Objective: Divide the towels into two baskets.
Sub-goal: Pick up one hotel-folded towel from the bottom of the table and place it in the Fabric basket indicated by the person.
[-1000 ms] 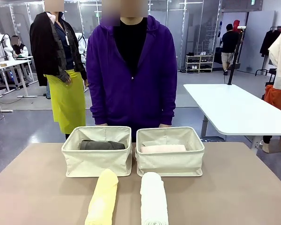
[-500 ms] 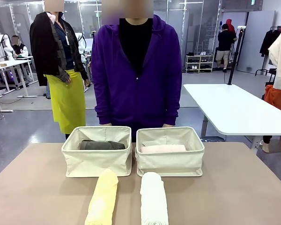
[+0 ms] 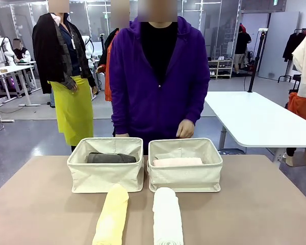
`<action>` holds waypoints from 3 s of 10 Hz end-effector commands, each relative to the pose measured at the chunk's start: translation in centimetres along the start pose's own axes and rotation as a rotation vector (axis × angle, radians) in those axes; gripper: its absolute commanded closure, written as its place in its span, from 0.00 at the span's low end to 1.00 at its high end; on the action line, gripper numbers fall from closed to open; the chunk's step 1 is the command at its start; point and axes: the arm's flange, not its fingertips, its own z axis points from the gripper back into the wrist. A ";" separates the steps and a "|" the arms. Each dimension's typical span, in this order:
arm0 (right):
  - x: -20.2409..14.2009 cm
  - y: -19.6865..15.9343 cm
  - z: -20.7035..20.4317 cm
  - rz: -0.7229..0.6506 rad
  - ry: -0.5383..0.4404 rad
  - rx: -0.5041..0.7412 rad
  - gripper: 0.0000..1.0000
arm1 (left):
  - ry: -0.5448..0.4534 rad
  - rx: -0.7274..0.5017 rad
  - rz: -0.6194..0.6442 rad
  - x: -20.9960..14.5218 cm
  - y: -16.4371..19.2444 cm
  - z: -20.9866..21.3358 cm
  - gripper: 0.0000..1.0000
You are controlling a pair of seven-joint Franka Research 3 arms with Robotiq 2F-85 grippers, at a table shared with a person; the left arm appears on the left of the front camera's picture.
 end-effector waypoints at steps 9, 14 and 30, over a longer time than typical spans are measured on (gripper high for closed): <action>-0.1 0.4 0.2 0.001 -0.001 0.007 0.00 | 0.001 -0.007 0.000 -0.2 -0.3 0.2 0.00; 0.7 1.1 -2.3 -0.026 0.100 -0.109 0.00 | 0.001 -0.007 0.000 -0.2 -0.3 0.2 0.00; -5.8 11.1 -41.9 -0.131 0.409 -0.590 0.00 | 0.001 -0.007 0.000 -0.2 -0.3 0.2 0.00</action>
